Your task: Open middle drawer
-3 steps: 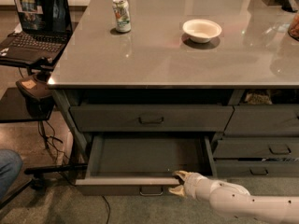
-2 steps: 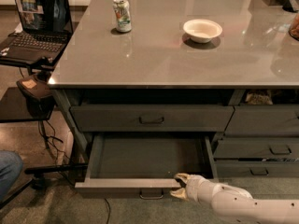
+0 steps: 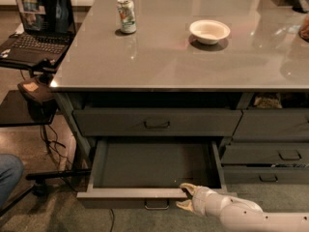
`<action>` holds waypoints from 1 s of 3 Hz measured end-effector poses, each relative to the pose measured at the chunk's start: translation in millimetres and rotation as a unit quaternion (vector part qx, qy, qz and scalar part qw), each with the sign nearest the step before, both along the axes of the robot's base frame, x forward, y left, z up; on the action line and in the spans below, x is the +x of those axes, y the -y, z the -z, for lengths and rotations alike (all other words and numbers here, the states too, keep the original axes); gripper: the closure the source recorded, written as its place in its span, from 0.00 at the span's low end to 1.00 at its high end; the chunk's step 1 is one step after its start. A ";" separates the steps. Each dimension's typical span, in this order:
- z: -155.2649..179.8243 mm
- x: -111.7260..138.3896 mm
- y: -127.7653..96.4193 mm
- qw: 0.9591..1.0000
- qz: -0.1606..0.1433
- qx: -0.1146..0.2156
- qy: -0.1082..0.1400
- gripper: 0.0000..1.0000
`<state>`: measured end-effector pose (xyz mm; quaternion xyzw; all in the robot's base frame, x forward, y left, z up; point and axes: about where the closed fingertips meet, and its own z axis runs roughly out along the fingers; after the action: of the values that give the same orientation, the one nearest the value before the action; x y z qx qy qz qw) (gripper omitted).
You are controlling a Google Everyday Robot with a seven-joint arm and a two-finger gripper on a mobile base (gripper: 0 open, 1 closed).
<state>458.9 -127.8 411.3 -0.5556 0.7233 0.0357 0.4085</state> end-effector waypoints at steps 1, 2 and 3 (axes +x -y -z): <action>-3.5 -0.4 -0.1 1.000 0.000 0.000 0.000 1.00; 0.9 -12.2 5.4 1.000 0.006 -0.001 -0.004 1.00; -3.9 -12.4 4.8 1.000 0.006 -0.001 -0.004 1.00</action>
Offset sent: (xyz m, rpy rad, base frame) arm -0.2648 -0.0060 -0.0854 -0.0136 -0.0857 -0.0045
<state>446.5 -132.6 415.2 -0.5515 0.7283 0.0347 0.4052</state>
